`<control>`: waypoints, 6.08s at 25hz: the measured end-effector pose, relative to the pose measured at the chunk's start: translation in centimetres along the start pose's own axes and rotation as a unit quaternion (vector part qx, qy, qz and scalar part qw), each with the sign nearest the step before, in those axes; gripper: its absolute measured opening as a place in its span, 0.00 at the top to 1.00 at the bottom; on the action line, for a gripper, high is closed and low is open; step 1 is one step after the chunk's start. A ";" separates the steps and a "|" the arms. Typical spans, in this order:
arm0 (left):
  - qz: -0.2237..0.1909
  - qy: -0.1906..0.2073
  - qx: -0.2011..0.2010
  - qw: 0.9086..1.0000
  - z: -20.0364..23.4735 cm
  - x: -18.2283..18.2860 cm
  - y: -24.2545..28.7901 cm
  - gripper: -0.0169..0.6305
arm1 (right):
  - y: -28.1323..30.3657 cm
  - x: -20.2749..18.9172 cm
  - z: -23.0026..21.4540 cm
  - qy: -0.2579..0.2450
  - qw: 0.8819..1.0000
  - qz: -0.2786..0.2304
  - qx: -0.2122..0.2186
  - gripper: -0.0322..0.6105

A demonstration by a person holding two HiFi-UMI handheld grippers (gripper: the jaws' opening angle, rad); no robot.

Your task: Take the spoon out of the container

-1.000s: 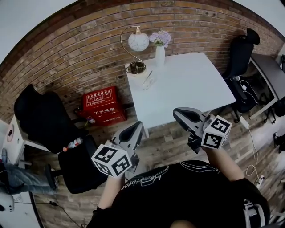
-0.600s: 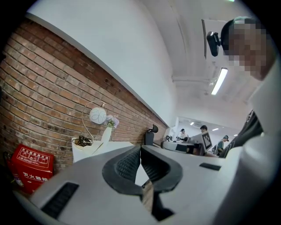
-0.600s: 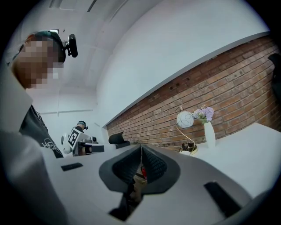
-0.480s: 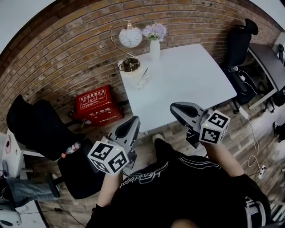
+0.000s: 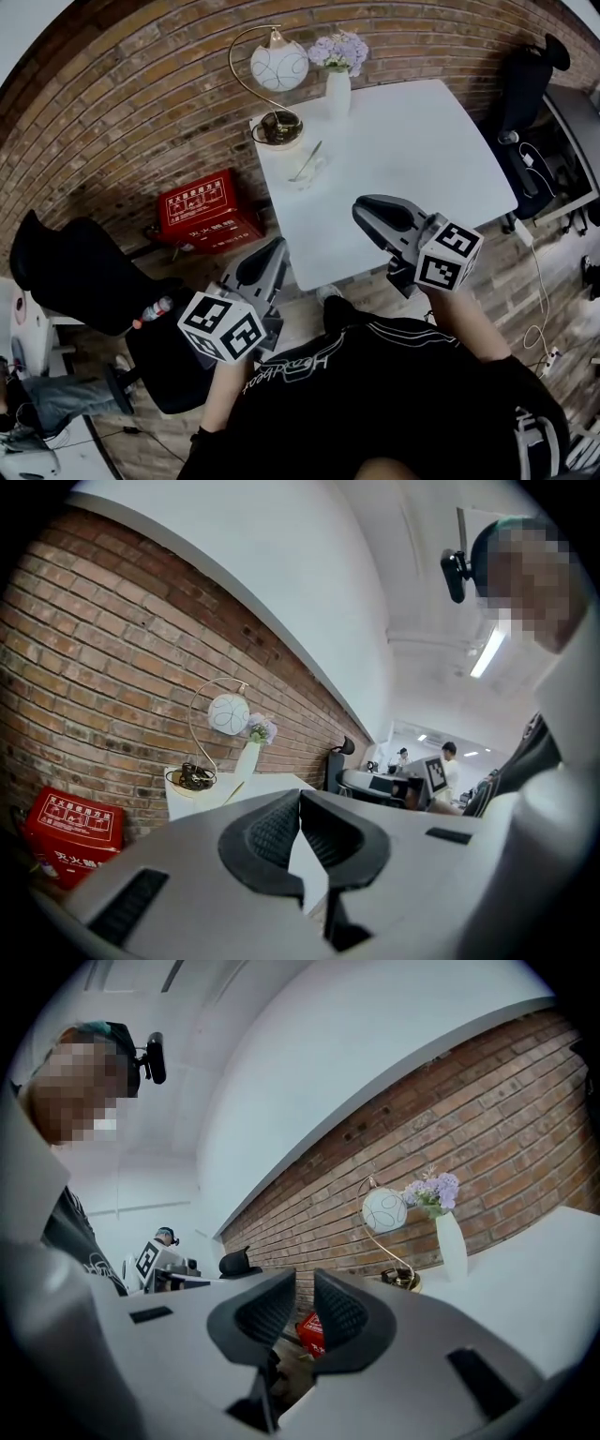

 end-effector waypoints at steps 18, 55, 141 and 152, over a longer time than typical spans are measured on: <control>0.036 -0.056 0.024 0.997 9.5 0.5 6.5 0.97 | 9.8 -0.9 -11.2 0.033 0.998 0.051 -0.021 0.67; 0.061 -0.124 0.061 0.988 18.1 -2.1 10.8 0.97 | 18.5 -9.1 -22.3 0.045 0.988 0.131 -0.062 0.81; -0.010 -0.023 0.033 0.999 -2.9 -4.3 -4.1 0.97 | -4.8 -4.0 4.0 -0.036 0.999 0.002 -0.024 0.95; -0.009 -0.022 0.024 0.999 -3.2 -4.2 -3.9 0.97 | -5.0 -3.7 3.9 -0.037 0.999 0.003 -0.034 0.95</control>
Point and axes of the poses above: the fingertips, and each gripper's own axes: y forward along the fingers, z to its left, x out of its top, the point moved 5 cm from there along -y, backward along the fingers
